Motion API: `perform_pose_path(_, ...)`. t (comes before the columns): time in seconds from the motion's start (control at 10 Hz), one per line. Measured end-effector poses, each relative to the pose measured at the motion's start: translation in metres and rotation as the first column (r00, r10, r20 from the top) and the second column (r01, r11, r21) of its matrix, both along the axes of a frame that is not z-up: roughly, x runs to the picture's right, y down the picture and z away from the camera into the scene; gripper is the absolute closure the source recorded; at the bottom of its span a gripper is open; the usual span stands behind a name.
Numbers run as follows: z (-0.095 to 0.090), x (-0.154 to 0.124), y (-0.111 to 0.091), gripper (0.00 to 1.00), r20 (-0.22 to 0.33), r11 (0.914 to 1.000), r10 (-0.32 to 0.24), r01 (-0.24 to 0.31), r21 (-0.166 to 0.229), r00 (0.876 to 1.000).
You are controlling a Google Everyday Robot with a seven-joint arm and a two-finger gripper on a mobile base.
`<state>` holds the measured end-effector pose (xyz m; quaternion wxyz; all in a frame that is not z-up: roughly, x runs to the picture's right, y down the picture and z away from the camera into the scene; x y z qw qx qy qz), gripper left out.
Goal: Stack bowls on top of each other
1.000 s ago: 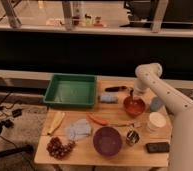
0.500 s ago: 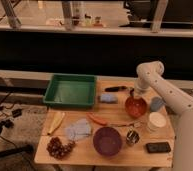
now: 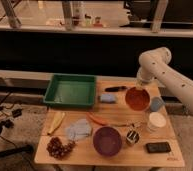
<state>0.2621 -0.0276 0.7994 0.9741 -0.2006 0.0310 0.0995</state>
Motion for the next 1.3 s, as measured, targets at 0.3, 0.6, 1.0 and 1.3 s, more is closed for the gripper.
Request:
perform_pose_path(0.3,-0.067,-0.012,-0.004,1.0,-0.031,0.9977,-0.021,0.023,0.064,0.999)
perform_pose_path(0.6,-0.119,-0.031,0.042,1.0,-0.043,0.997,-0.046,0.048,0.061,0.998)
perform_pose_path(1.0,-0.168,-0.074,0.099,1.0,0.014,0.991,-0.133,0.133,0.017,0.991)
perform_pose_path(1.3,-0.172,-0.123,0.117,1.0,0.127,0.9707,-0.234,0.239,-0.024,0.964)
